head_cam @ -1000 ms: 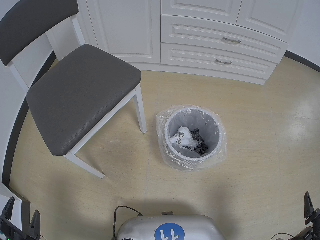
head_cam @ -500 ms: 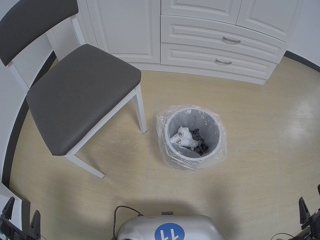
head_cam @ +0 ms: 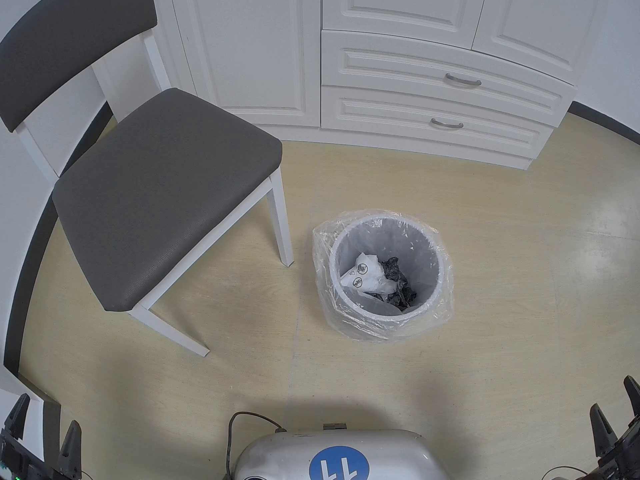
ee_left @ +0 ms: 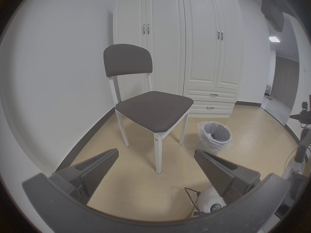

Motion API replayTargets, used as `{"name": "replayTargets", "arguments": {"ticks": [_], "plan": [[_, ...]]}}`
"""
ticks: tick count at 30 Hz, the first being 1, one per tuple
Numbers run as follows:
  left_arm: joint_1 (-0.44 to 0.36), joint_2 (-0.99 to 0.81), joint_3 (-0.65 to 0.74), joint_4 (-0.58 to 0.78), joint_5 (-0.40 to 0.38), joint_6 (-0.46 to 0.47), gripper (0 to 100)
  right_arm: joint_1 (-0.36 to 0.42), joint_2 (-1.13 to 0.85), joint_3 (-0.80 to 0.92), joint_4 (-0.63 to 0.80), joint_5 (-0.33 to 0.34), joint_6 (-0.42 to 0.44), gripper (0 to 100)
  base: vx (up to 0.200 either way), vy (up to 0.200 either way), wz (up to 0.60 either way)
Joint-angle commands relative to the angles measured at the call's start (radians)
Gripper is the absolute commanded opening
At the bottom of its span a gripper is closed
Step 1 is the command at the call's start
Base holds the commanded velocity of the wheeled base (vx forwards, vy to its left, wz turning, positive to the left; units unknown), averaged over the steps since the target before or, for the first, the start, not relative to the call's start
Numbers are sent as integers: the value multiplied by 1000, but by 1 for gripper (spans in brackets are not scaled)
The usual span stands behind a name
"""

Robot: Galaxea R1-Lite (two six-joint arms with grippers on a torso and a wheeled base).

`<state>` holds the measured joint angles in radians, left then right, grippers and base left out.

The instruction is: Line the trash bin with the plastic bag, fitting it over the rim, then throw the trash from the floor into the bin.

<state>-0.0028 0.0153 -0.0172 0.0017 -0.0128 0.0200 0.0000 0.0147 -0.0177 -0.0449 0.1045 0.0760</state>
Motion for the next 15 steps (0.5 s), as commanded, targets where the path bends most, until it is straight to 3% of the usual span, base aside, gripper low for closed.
{"name": "replayTargets", "arguments": {"ticks": [1,8,12,15], "plan": [[0,-15,17,0,0,0,100,0,-15,12,-1,24,-12,100,0,0,0],[0,-15,17,1,0,-2,100,0,-15,16,-24,15,-65,100,0,0,0],[0,-15,17,0,0,-2,100,0,-15,12,-3,-55,-38,100,0,0,0],[0,-15,17,1,0,-2,100,-3,-13,18,33,-108,-67,100,0,0,0]]}}
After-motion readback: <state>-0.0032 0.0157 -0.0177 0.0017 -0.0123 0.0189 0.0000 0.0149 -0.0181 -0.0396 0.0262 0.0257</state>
